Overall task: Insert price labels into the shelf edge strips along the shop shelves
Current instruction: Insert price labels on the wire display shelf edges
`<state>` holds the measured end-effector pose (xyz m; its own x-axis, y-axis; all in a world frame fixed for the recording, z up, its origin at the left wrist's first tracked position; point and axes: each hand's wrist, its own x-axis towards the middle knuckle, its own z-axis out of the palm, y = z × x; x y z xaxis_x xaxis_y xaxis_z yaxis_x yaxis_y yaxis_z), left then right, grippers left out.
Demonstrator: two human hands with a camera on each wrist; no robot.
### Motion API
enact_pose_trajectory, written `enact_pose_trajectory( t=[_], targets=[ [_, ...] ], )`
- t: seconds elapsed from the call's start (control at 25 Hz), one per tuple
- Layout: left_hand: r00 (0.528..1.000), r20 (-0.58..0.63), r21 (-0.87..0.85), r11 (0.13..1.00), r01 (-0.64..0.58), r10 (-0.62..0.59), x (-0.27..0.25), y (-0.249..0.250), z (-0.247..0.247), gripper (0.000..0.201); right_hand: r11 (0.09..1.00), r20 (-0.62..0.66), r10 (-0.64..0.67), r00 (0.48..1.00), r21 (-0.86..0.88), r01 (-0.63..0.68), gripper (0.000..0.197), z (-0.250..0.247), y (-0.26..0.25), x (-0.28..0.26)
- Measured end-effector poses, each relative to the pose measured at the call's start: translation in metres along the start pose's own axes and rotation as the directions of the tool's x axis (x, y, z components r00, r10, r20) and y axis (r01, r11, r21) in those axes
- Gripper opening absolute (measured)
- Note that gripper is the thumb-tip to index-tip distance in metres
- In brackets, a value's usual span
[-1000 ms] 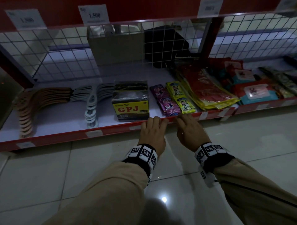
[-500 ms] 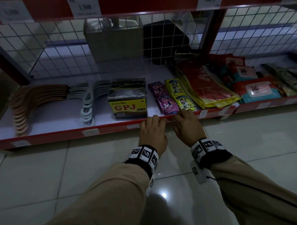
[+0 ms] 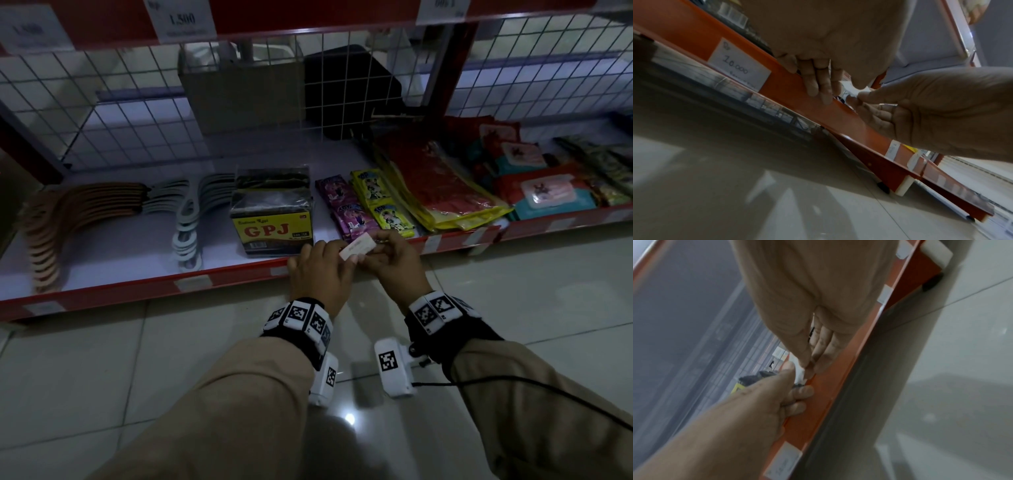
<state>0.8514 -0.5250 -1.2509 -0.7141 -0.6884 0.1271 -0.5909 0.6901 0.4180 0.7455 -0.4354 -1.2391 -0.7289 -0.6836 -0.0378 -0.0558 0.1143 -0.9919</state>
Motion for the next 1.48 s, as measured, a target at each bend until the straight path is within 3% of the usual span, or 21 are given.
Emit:
enact_pose_trajectory(
  t=[0.12,0.2,0.32,0.36,0.4,0.52,0.68,1.04,1.2,1.48],
  targets=[
    [0.999,0.028,0.009,1.000,0.017,-0.017,0.000,-0.002,-0.001,0.024,0.996,0.043,-0.034,0.999,-0.085,0.037,0.031,0.002,0.003,-0.003],
    [0.999,0.041,0.031,0.999,0.024,-0.026,0.001,-0.002,-0.002,0.022,0.948,0.061,-0.181,0.982,-0.256,0.190,0.027,-0.003,0.002,-0.004],
    [0.999,0.041,0.065,0.998,0.012,-0.015,0.000,0.000,-0.004,0.023,0.652,0.226,-0.405,0.886,-0.607,0.453,0.018,-0.013,-0.002,-0.001],
    [0.999,0.033,0.065,0.998,0.006,-0.008,-0.001,0.001,-0.005,0.023,0.593,0.245,-0.412,0.877,-0.659,0.463,0.015,-0.017,-0.003,0.001],
    [1.000,0.022,0.060,0.998,0.001,-0.003,-0.002,0.002,-0.005,0.025,0.599,0.216,-0.403,0.890,-0.673,0.434,0.013,-0.020,-0.004,0.004],
    [1.000,0.013,0.047,0.999,-0.002,0.001,-0.002,0.004,-0.005,0.031,0.735,0.070,-0.338,0.939,-0.604,0.309,0.008,-0.028,-0.002,0.013],
    [1.000,0.029,0.055,0.998,-0.004,0.003,0.000,0.004,-0.003,0.039,0.714,0.093,-0.305,0.948,-0.636,0.292,0.009,-0.034,0.004,0.018],
    [0.983,0.048,0.320,0.929,-0.185,0.179,0.002,0.004,0.002,0.030,0.513,0.190,-0.371,0.909,-0.774,0.372,0.018,-0.039,0.015,0.017],
    [0.988,0.025,0.370,0.917,-0.151,0.152,0.001,0.010,0.003,0.029,0.292,0.313,-0.401,0.861,-0.847,0.444,0.024,-0.040,0.019,0.015],
    [0.995,0.026,0.389,0.916,-0.100,0.097,0.002,0.018,0.003,0.027,0.180,0.307,-0.421,0.853,-0.894,0.411,0.021,-0.037,0.025,0.012]
  ],
)
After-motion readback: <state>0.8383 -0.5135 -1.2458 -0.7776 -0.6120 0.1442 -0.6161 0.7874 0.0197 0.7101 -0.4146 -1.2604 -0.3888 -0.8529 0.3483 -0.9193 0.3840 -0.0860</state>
